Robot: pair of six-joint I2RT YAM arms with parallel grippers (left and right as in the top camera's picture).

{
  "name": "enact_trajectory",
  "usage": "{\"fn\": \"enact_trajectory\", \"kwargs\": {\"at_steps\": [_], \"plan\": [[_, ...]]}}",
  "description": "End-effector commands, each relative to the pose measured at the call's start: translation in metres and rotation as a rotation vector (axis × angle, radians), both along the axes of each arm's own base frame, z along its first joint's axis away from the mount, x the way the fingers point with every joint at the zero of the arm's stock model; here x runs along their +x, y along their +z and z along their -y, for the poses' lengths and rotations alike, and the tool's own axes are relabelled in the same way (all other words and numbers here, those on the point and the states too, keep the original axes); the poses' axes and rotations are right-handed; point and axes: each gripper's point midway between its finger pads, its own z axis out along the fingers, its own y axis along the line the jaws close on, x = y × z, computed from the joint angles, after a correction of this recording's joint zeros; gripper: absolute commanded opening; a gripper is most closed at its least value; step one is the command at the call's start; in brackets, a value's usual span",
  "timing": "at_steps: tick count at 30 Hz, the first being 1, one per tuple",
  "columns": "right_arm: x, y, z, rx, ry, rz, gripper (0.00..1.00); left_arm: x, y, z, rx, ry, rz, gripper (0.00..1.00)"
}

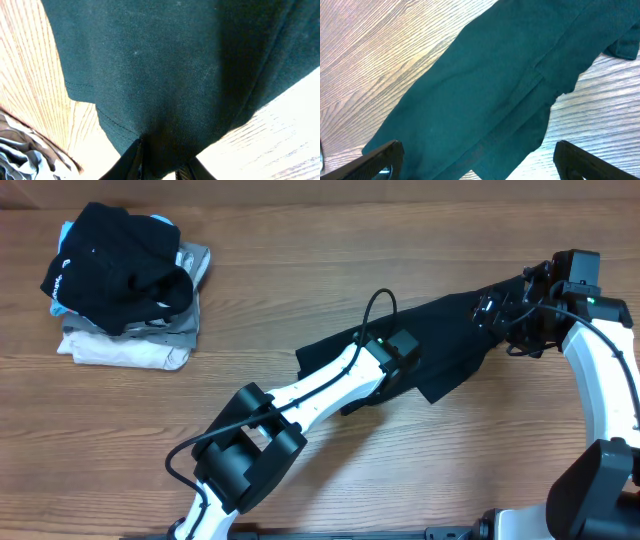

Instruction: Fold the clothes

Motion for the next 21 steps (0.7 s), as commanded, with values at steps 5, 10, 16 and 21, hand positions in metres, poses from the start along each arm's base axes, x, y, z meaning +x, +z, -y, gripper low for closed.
{"fn": "enact_trajectory", "kwargs": {"at_steps": [5, 10, 16, 21], "plan": [[0.004, 0.016, 0.002, -0.018, 0.000, 0.048, 1.00, 0.013, 0.009, 0.007, -0.020, 0.036, 0.062, 0.27], [0.003, 0.016, 0.002, -0.018, 0.000, 0.048, 1.00, 0.019, 0.016, 0.014, -0.047, 0.037, 0.083, 0.50], [0.003, 0.016, 0.002, -0.018, 0.000, 0.048, 1.00, 0.020, 0.016, 0.016, -0.055, 0.037, 0.086, 0.52], [0.003, 0.016, 0.002, -0.017, 0.000, 0.048, 1.00, 0.030, 0.021, 0.016, -0.045, 0.035, 0.140, 0.53]]}}
